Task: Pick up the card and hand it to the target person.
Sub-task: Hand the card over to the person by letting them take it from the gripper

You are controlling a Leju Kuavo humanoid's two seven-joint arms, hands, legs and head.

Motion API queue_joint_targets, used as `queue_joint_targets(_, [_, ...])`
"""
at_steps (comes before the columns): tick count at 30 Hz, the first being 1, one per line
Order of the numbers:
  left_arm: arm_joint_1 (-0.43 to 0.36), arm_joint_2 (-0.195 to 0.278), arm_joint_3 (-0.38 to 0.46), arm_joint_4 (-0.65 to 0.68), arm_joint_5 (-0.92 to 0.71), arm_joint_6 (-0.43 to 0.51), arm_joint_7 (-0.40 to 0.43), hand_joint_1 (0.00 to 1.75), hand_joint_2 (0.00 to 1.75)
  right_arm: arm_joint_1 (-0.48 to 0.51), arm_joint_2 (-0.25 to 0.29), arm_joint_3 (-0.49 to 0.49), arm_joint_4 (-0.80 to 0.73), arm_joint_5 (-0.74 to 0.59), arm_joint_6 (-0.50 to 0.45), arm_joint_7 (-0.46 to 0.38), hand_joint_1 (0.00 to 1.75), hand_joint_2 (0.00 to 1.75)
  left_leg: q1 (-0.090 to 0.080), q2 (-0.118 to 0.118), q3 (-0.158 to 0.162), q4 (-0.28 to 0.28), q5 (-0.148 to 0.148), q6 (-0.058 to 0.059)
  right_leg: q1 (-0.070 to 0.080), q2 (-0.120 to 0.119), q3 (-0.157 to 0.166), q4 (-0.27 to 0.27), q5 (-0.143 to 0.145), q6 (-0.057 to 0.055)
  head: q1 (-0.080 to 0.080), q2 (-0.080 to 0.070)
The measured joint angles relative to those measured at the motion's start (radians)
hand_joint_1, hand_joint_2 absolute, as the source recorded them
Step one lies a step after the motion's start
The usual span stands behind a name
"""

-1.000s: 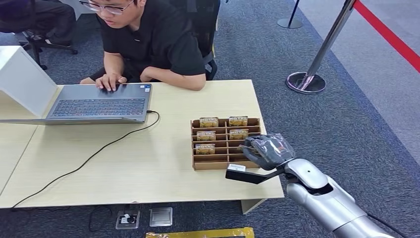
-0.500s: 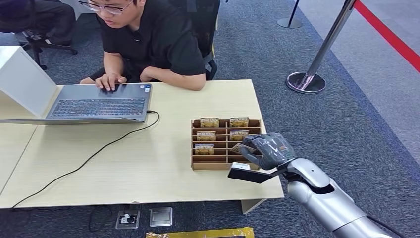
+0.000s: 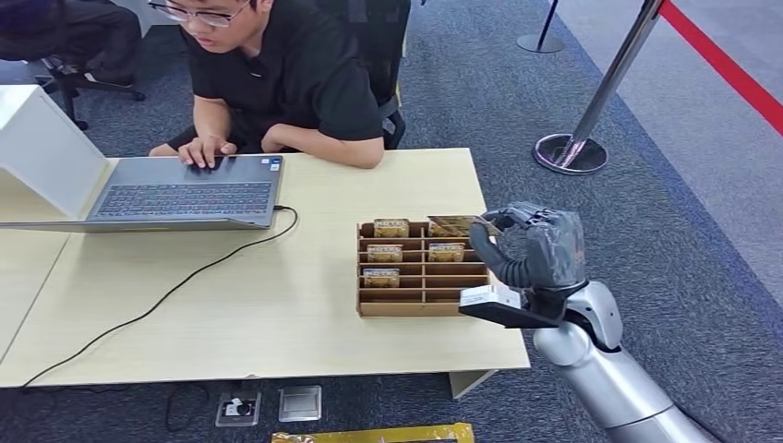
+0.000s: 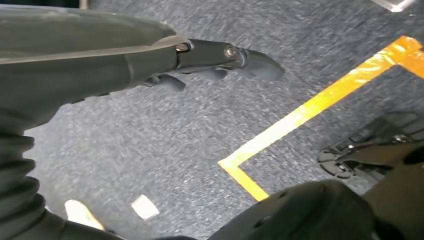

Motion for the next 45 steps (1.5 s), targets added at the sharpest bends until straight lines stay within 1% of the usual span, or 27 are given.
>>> queue_joint_targets(4, [-0.004,0.000,0.000,0.000,0.000,0.003,-0.003,0.00,1.75,-0.029,0.038,0.009,0.017,0.015,0.012,-0.004,1.61,1.75,0.000,0.000,0.000,0.000,0.000,0.000,0.000,0.000,0.000,0.000,0.000,0.000,0.001,0.000])
queue_joint_targets(12, [-0.019,0.000,-0.002,0.000,-0.002,-0.005,0.001,0.00,1.75,-0.126,0.109,0.088,0.184,0.145,-0.035,0.022,1.61,1.75,0.000,0.000,0.000,0.000,0.001,-0.001,0.000,0.000,0.000,0.001,0.000,0.000,0.000,0.000])
queue_joint_targets(17, [-0.019,0.000,-0.002,0.000,-0.002,0.001,0.001,0.00,1.75,-0.178,0.148,0.130,0.282,0.154,-0.053,0.031,1.61,1.75,0.000,0.000,0.000,0.000,0.001,-0.001,0.000,0.000,0.000,0.001,0.000,0.000,0.000,0.000])
queue_joint_targets(22, [-0.019,0.000,-0.003,0.000,-0.002,-0.004,0.007,0.00,1.75,-0.224,0.178,0.160,0.346,0.155,-0.075,0.038,1.61,1.75,0.000,0.000,0.000,0.000,0.001,-0.001,0.000,0.000,-0.001,0.001,0.000,0.000,0.000,0.000])
queue_joint_targets(29, [-0.019,0.000,-0.004,0.000,-0.004,-0.003,0.010,0.00,1.75,-0.253,0.209,0.181,0.394,0.148,-0.079,0.050,1.61,1.75,0.000,0.000,0.000,0.000,0.001,-0.001,0.000,0.000,-0.001,0.001,0.000,0.000,-0.001,0.000])
queue_joint_targets(36, [-0.019,0.000,-0.007,0.000,-0.005,-0.001,0.010,0.00,1.75,-0.258,0.218,0.182,0.410,0.160,-0.079,0.051,1.61,1.75,0.000,0.000,0.000,0.000,0.001,-0.001,0.000,0.000,-0.001,0.001,0.000,0.000,0.000,0.000])
queue_joint_targets(38, [-0.019,0.000,-0.010,0.000,-0.007,0.000,0.009,0.00,1.75,-0.259,0.219,0.183,0.413,0.161,-0.079,0.053,1.68,1.75,0.000,0.000,0.000,0.000,0.001,-0.001,0.000,0.000,-0.001,0.001,0.000,0.000,-0.001,0.000])
queue_joint_targets(39, [-0.019,0.000,-0.012,0.000,-0.009,0.001,0.009,0.00,1.75,-0.260,0.219,0.183,0.415,0.162,-0.079,0.054,1.56,1.75,0.000,0.000,0.000,0.000,0.001,-0.001,0.000,0.000,-0.001,0.001,0.000,0.000,-0.001,0.000])
queue_joint_targets(40, [-0.019,0.000,-0.013,0.000,-0.012,0.004,0.008,0.00,1.75,-0.260,0.220,0.183,0.416,0.165,-0.079,0.054,1.16,1.75,0.000,0.000,0.000,0.000,0.001,-0.001,0.000,0.000,-0.001,0.001,0.000,0.000,-0.001,0.000])
queue_joint_targets(41, [-0.019,0.000,-0.015,0.000,-0.015,0.008,0.006,0.00,1.31,-0.260,0.221,0.183,0.417,0.169,-0.079,0.055,0.72,1.75,0.000,0.000,0.000,0.000,0.001,-0.001,0.000,0.000,-0.001,0.001,0.000,0.000,-0.001,0.000])
queue_joint_targets(42, [-0.019,0.000,-0.017,0.000,-0.018,0.011,0.004,0.00,0.87,-0.261,0.221,0.183,0.418,0.173,-0.079,0.056,0.29,1.31,0.000,0.000,0.000,0.000,0.001,-0.001,0.000,0.000,-0.001,0.001,0.000,0.000,-0.001,0.000])
queue_joint_targets(43, [-0.019,0.000,-0.019,0.000,-0.020,0.015,0.002,0.00,0.44,-0.261,0.222,0.183,0.420,0.177,-0.079,0.057,0.00,0.87,0.000,0.000,0.000,0.000,0.001,-0.001,0.000,0.000,-0.001,0.001,0.000,0.000,-0.001,0.000])
queue_joint_targets(44, [-0.019,0.000,-0.020,0.000,-0.021,0.017,0.000,0.00,0.00,-0.261,0.223,0.183,0.422,0.180,-0.080,0.058,0.00,0.44,0.000,0.000,0.000,0.000,0.001,-0.001,0.000,0.000,-0.001,0.001,0.000,0.000,-0.001,0.000])
queue_joint_targets(45, [-0.019,-0.001,-0.021,0.000,-0.021,0.019,0.000,0.00,0.00,-0.261,0.223,0.181,0.423,0.182,-0.080,0.058,0.00,0.00,0.000,0.000,0.000,0.000,0.001,-0.001,0.000,0.000,-0.001,0.001,0.000,0.000,-0.001,0.000])
